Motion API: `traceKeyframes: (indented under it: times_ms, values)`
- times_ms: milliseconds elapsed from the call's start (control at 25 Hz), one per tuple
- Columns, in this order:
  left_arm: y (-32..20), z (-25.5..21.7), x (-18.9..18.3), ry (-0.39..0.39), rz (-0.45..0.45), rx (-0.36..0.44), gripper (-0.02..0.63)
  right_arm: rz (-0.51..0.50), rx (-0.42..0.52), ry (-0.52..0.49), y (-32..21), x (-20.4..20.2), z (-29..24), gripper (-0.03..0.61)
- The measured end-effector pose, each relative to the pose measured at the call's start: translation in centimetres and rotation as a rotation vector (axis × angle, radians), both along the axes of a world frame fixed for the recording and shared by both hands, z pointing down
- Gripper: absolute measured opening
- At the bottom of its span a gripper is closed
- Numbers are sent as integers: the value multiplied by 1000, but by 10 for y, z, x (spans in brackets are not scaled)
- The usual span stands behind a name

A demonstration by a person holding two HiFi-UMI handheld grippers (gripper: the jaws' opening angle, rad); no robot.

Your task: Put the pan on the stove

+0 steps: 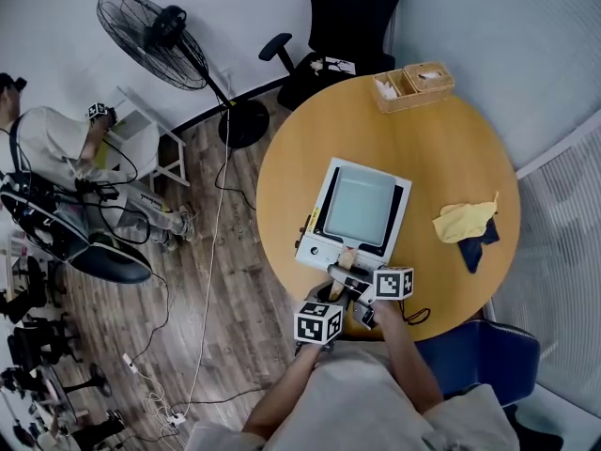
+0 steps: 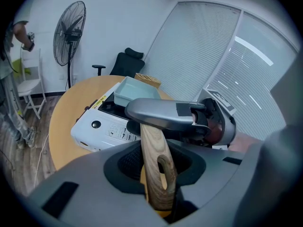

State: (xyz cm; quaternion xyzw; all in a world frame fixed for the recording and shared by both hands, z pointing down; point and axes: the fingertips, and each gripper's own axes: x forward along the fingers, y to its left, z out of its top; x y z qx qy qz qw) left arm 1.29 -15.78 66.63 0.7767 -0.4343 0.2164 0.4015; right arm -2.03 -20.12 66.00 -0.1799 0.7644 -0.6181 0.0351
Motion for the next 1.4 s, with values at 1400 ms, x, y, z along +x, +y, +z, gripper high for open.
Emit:
traceKeyframes:
  times_ms: [1400]
  values:
    - [5, 14, -6, 12, 32, -47, 136, 33, 10, 63, 5, 10, 11, 216]
